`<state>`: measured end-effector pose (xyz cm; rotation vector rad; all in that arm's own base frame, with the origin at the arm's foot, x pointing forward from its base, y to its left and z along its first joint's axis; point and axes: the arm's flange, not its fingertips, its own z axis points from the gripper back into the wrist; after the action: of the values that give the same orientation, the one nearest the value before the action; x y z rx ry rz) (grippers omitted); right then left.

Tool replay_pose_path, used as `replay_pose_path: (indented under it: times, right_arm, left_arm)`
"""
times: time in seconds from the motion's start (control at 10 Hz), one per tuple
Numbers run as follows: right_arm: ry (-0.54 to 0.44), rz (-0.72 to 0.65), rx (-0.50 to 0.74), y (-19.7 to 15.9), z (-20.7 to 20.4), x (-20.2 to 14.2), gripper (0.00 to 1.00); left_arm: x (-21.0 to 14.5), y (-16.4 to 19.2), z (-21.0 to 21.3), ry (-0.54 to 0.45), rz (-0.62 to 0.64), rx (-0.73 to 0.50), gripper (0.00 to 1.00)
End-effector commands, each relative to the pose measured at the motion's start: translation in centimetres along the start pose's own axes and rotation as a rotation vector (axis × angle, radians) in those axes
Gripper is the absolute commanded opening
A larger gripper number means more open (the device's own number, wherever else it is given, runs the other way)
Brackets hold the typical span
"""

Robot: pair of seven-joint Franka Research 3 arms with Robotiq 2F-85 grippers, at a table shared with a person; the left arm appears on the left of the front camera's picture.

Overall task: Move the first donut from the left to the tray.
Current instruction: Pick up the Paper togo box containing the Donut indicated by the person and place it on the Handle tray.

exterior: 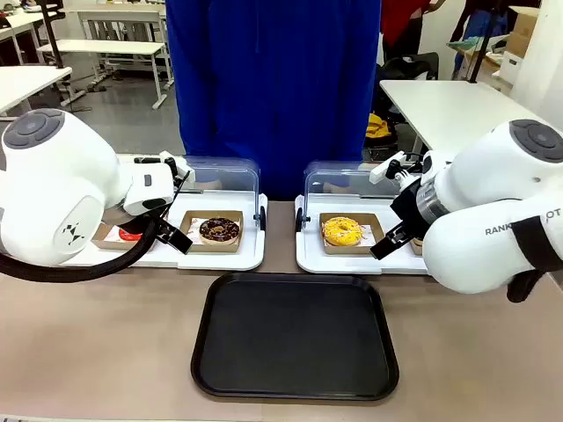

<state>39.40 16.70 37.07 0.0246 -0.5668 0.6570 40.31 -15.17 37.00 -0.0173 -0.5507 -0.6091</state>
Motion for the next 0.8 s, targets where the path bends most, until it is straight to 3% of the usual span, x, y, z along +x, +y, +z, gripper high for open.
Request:
replay_pose_path:
  times: [0.0,0.7]
  right_arm:
    - [0.000,0.000,0.000,0.00,0.01,0.01,1.00]
    - [0.000,0.000,0.000,0.00,0.01,0.01,1.00]
  left_arm:
    - [0.01,0.00,0.01,0.000,0.000,0.000,1.00]
    - [0.01,0.00,0.01,0.000,0.000,0.000,1.00]
